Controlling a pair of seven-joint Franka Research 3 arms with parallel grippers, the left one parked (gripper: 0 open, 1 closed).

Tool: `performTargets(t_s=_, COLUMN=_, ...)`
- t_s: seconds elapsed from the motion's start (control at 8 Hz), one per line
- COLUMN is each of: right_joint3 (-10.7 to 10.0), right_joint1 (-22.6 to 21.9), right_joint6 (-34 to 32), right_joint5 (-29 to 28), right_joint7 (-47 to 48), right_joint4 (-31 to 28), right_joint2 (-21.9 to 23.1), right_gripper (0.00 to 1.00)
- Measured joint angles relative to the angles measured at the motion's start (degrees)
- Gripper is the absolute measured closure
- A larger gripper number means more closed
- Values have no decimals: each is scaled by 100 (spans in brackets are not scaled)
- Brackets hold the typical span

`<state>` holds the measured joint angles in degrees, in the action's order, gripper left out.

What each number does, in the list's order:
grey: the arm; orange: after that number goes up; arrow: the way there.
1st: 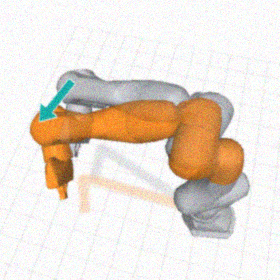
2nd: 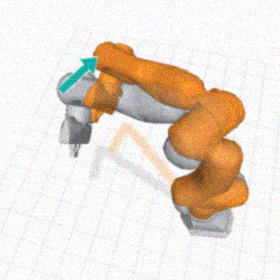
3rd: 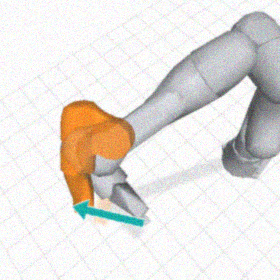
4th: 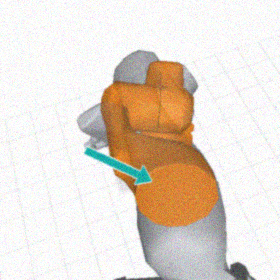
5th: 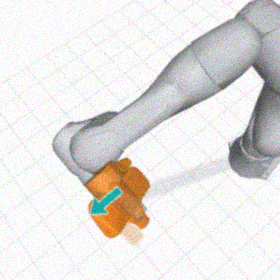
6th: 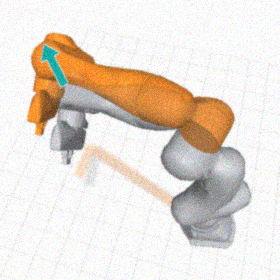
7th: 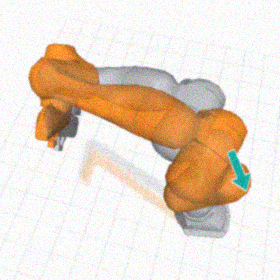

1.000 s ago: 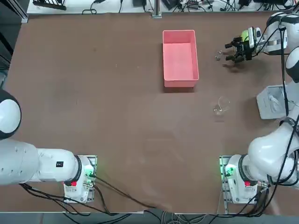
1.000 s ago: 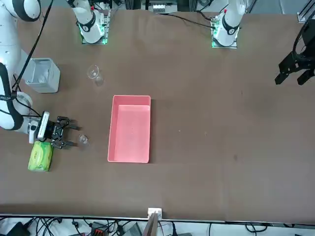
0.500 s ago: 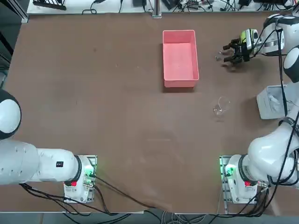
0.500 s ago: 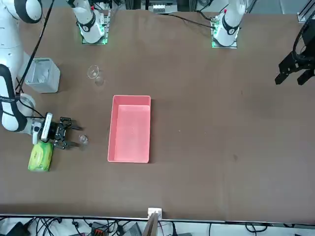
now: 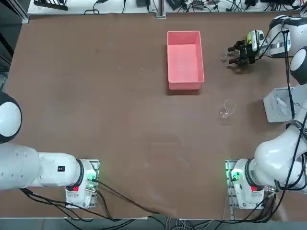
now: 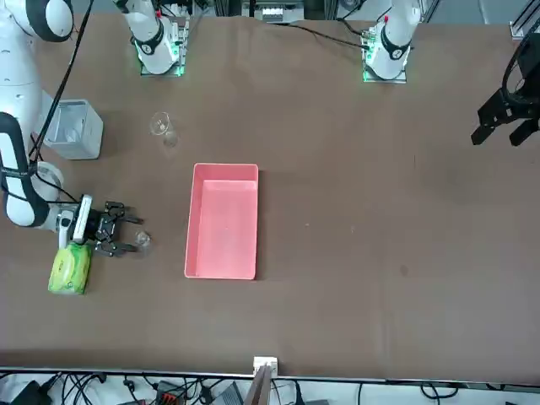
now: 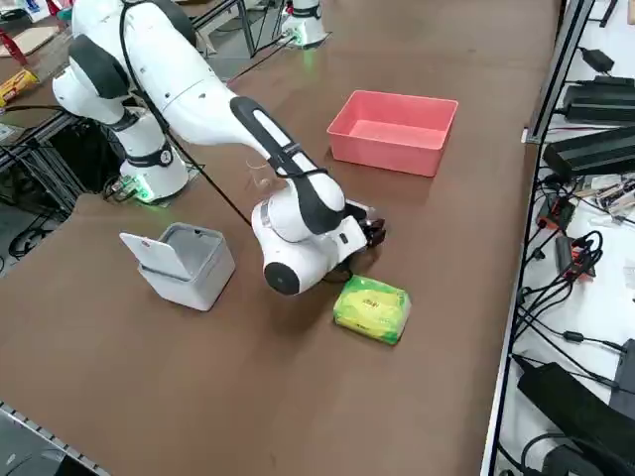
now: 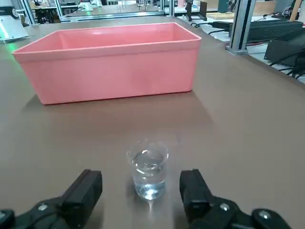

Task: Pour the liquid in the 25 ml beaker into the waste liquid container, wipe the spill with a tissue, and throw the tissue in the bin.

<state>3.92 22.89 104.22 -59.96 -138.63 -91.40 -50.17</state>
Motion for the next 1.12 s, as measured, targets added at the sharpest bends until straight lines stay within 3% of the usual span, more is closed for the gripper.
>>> performTargets(t_s=1.12, right_joint3=-1, right_joint1=-141, right_joint6=97, right_joint5=-98, right_joint7=31, right_joint4=0, right_joint2=-110, right_gripper=0)
